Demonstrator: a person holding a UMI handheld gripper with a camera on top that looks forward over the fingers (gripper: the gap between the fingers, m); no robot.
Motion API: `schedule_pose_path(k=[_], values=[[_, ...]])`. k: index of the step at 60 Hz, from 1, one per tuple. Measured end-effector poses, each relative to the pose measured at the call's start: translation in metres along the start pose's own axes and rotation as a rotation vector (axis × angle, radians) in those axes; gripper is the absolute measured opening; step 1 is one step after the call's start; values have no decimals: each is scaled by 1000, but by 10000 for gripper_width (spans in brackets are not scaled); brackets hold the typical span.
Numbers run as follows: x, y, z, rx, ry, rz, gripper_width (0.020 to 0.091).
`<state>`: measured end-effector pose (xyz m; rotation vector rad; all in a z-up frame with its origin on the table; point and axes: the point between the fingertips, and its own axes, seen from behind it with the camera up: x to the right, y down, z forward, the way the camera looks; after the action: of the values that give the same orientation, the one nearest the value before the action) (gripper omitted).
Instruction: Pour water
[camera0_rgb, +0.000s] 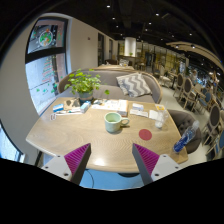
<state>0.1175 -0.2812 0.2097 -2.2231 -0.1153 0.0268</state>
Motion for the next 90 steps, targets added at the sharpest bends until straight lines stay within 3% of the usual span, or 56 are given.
schedule_pose_path(k=[26, 38, 45, 49, 56, 66, 71, 79, 90], values=[[318, 77, 46, 79, 227, 114, 851], [405, 71, 105, 128, 245, 198, 847], [427, 64, 142, 151, 246, 197, 795], [432, 64, 158, 149, 251, 197, 706], [438, 61, 176, 165, 240, 216, 490], [433, 58, 170, 174, 262, 236, 391], [434, 53, 167, 168, 293, 212, 349], [429, 32, 164, 147, 374, 111, 348], [421, -45, 131, 165, 580, -157, 349]])
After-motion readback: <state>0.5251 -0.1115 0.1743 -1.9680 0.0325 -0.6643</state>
